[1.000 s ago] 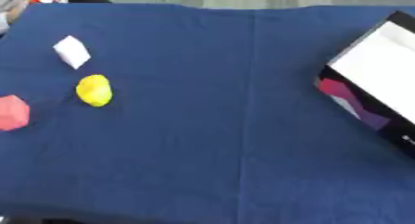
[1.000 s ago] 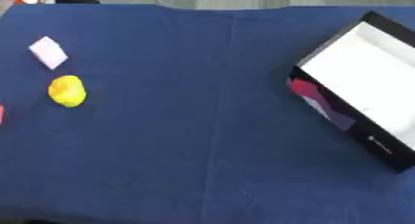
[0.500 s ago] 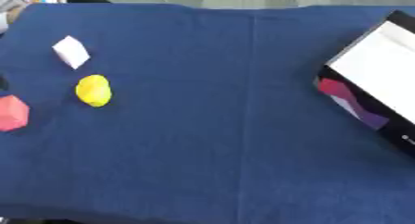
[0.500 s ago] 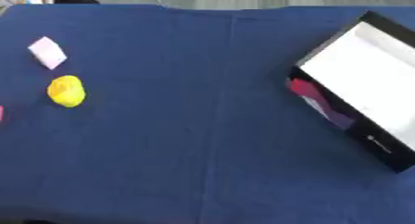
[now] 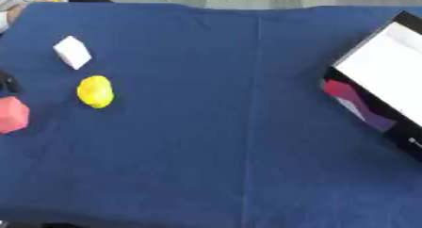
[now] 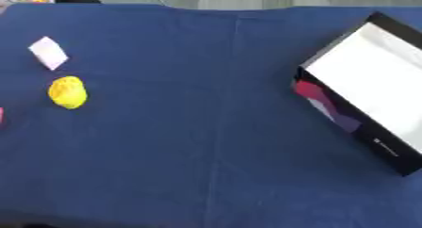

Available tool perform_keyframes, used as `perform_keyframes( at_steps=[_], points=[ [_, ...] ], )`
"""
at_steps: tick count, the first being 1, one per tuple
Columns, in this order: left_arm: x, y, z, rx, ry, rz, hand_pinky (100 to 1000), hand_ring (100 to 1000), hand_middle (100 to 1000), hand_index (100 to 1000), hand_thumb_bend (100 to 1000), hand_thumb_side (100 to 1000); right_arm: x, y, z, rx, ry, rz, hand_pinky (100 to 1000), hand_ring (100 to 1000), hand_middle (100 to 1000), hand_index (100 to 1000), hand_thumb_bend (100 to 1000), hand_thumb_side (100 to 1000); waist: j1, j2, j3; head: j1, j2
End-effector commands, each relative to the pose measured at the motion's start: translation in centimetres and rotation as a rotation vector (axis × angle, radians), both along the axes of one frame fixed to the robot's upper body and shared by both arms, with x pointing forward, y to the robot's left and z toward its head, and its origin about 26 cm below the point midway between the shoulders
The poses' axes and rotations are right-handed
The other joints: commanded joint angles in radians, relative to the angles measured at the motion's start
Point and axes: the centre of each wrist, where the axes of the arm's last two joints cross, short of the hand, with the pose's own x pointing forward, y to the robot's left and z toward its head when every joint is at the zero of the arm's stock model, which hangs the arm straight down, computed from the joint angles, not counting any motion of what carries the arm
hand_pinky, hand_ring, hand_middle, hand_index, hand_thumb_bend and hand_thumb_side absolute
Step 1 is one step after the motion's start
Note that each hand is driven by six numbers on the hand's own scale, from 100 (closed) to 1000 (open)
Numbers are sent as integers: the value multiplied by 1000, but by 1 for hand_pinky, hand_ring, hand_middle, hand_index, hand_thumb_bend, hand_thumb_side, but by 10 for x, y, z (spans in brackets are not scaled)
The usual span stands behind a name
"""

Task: Pick up the objects with one hand, pass them to the other hand, and then place them into the box on the other side of the table.

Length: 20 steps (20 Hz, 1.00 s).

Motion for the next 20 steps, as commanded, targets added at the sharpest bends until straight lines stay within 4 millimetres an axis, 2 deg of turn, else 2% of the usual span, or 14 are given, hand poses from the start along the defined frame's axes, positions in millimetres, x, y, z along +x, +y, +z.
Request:
perform_keyframes(
  at_steps=[1,6,10,18,20],
  points=[
    [-4,12,16,22,-29,33,855,829,763,797,798,100,-1,0,8,-26,-16,1,959,1000,1000,1000,100,548,-13,-14,3,1,6],
    [-9,19,20,55,-36,68,847,823,750,796,788,100,-2,1,6,-26,-10,-4,960,1000,1000,1000,100,550,-13,-12,7,3,6],
    [-9,23,10,56,-40,93,844,818,746,794,783,100,-2,2,5,-23,-3,-6,960,1000,1000,1000,100,551,-15,-12,7,4,6],
    [-3,17,-1,15,-35,66,835,808,732,766,772,100,-2,2,3,-17,0,-10,960,1000,1000,1000,100,552,-18,-10,5,8,6],
    [-2,15,-2,18,-33,61,828,801,718,730,731,100,-2,3,3,-16,1,-11,960,1000,1000,1000,100,553,-18,-10,5,10,6]
  ],
)
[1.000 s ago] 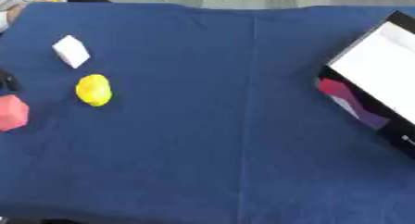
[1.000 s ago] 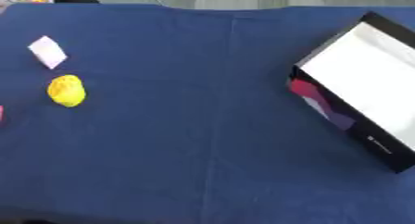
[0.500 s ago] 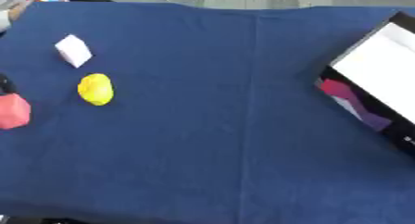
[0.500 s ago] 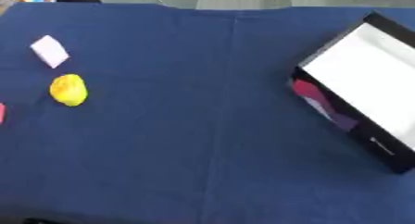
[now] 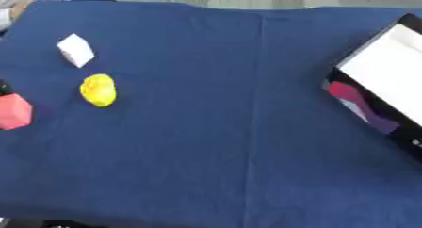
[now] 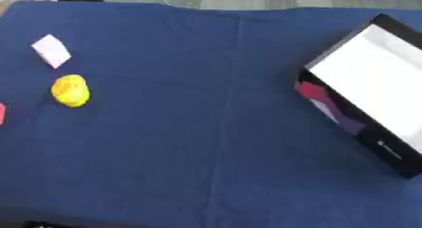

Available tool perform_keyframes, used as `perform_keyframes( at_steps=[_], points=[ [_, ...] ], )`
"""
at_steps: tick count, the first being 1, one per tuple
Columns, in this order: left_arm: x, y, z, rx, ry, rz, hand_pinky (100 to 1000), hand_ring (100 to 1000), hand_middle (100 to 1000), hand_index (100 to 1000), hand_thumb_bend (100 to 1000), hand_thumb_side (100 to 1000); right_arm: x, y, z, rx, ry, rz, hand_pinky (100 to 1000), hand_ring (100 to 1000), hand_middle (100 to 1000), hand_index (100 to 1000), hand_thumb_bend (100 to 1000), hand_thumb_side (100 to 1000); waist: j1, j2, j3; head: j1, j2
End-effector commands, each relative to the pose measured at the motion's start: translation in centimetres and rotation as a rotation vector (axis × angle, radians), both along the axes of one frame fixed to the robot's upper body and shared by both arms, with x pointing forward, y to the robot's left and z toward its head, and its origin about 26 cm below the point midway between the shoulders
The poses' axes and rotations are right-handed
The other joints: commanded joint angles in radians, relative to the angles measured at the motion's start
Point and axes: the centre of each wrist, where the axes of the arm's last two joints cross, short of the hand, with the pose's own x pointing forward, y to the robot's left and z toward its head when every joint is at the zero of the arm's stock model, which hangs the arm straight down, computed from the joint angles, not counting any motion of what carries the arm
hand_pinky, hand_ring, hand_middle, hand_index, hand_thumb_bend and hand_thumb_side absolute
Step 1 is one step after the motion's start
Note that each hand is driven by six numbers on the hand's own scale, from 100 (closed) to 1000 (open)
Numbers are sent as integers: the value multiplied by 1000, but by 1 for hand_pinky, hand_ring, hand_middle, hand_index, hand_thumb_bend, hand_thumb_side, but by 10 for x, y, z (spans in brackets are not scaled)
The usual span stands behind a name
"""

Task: Pick up the objects with one hand, pass them to the other hand, and then place them into the box on the other side of the table.

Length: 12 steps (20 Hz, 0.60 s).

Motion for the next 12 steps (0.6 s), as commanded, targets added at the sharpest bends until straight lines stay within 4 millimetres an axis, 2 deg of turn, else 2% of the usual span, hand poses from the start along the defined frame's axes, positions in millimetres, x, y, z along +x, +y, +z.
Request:
perform_keyframes(
  at_steps=[1,6,9,12],
  points=[
    [0,5,14,26,-23,3,825,799,712,717,708,100,-1,1,8,-21,-18,4,960,1000,1000,1000,100,553,-10,-11,0,4,6],
    [0,5,13,34,-21,3,819,795,704,700,656,100,-1,1,7,-22,-13,2,961,1000,1000,1000,100,553,-10,-10,0,9,6],
    [0,5,14,39,-22,8,813,788,693,682,565,100,-1,1,6,-23,-8,2,962,1000,1000,1000,100,551,-10,-10,0,10,6],
    [1,5,15,44,-12,10,808,785,689,679,563,100,-1,1,6,-24,-5,-2,962,1000,1000,1000,100,551,-9,-10,0,11,6]
  ],
)
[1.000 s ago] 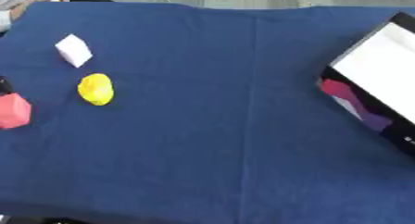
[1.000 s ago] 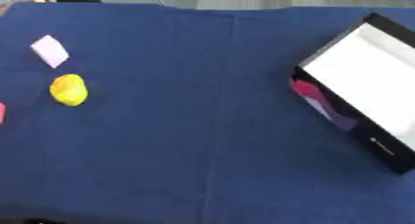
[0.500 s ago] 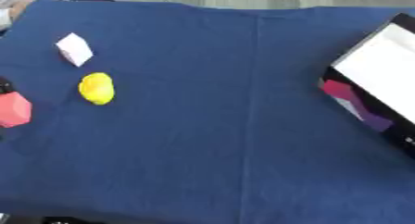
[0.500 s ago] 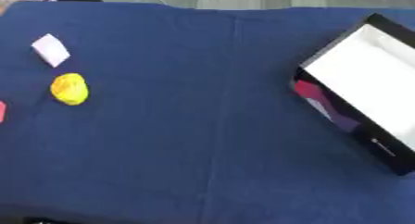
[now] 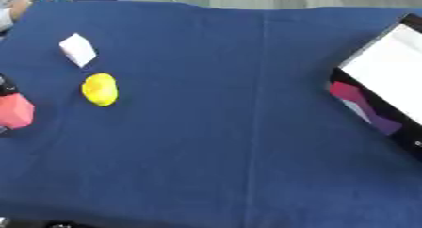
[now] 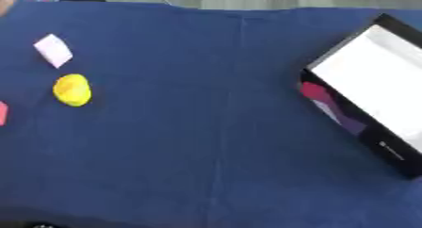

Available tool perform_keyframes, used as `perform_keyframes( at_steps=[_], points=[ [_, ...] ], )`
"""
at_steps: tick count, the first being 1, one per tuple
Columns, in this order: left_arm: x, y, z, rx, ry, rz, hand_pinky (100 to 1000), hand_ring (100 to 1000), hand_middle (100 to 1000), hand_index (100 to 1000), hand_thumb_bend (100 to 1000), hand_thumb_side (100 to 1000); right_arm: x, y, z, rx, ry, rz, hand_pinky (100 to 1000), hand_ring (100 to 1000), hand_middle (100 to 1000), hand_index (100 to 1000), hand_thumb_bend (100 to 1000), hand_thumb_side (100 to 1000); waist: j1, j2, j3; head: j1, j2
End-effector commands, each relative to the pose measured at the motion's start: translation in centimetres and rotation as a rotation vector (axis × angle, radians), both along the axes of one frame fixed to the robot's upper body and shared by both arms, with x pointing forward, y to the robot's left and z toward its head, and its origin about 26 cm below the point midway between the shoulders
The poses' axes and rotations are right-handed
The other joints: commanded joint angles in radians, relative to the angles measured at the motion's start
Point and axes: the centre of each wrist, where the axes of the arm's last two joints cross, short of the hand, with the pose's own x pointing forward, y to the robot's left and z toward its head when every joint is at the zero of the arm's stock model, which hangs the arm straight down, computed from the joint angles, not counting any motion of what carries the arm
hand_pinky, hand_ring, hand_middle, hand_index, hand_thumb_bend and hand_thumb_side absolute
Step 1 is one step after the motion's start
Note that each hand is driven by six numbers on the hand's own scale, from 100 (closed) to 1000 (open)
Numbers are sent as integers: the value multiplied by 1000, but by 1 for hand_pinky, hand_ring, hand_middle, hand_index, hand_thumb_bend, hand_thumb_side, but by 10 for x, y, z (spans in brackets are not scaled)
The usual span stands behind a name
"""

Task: Pick up the objects with one hand, pass them to the other hand, and then place them into the box on the other side of the table.

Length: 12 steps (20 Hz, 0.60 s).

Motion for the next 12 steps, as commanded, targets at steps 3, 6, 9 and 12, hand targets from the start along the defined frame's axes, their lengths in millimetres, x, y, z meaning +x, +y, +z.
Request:
perform_keyframes(
  at_steps=[3,6,9,12],
  points=[
    [-2,9,19,46,-8,19,802,779,677,665,561,100,-1,1,7,-24,-15,1,962,1000,1000,1000,100,551,-9,-10,0,5,6],
    [-2,8,21,60,-22,22,778,742,622,600,473,100,-1,1,7,-25,-15,2,962,1000,1000,1000,100,550,-9,-10,1,6,6],
    [-1,6,25,63,-60,15,763,719,595,567,428,100,-2,0,8,-26,-18,3,962,1000,1000,1000,100,549,-9,-11,1,6,6],
    [-2,4,31,57,-98,3,756,709,586,552,399,100,-2,0,8,-28,-21,5,962,1000,1000,1000,100,548,-9,-12,2,7,6]
  ],
)
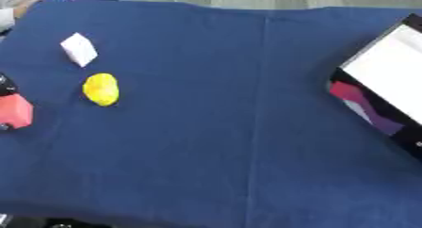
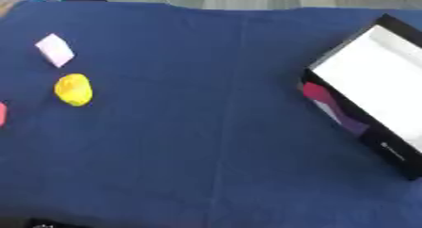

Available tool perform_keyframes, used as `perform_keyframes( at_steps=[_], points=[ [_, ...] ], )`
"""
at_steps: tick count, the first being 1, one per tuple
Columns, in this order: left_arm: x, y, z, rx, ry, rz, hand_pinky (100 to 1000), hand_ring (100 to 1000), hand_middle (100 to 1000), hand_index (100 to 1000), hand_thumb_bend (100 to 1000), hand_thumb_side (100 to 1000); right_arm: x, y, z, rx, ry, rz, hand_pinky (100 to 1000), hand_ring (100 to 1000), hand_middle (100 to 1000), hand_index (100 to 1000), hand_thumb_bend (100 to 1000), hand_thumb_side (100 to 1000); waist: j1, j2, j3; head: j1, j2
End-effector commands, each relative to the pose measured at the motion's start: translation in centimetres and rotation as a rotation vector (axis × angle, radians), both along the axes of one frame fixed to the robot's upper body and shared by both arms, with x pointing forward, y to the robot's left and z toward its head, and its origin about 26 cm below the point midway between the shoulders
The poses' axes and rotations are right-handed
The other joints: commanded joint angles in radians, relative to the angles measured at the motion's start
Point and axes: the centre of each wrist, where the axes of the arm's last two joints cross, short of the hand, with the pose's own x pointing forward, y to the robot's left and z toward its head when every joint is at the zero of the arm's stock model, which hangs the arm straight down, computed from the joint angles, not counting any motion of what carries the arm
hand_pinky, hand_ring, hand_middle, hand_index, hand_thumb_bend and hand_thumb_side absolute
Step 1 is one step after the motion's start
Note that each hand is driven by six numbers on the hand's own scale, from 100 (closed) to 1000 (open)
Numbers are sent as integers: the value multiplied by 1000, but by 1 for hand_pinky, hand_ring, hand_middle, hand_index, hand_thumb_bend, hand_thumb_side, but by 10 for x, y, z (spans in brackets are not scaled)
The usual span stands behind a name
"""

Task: Pick up the objects with one hand, pass them to the other hand, and then place them into the box on the other side of the table.

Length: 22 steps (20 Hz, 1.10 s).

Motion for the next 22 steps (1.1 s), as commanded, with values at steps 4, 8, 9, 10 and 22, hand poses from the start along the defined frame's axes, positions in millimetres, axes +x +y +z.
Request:
perform_keyframes(
  at_steps=[4,8,9,10,22],
  points=[
    [-5,4,42,19,-118,-8,755,705,582,548,365,100,-2,-1,9,-30,-25,11,963,1000,1000,1000,100,546,-9,-14,2,4,6],
    [-7,-2,59,-3,-180,-24,752,700,578,546,337,100,-2,-2,9,-33,-25,10,963,1000,1000,1000,100,546,-8,-15,2,3,6],
    [-7,-5,64,-8,-198,-32,751,699,578,545,329,100,-2,-2,9,-34,-26,10,963,1000,1000,1000,100,545,-8,-15,2,2,6],
    [-7,-8,69,-14,-218,-42,751,698,577,544,317,100,-2,-2,9,-35,-27,11,963,1000,1000,1000,100,545,-8,-15,3,2,6],
    [-2,-59,96,-134,-371,-217,743,673,566,539,178,100,3,-4,22,-59,-69,63,962,1000,1000,1000,100,537,-9,-27,0,1,-21]
  ],
)
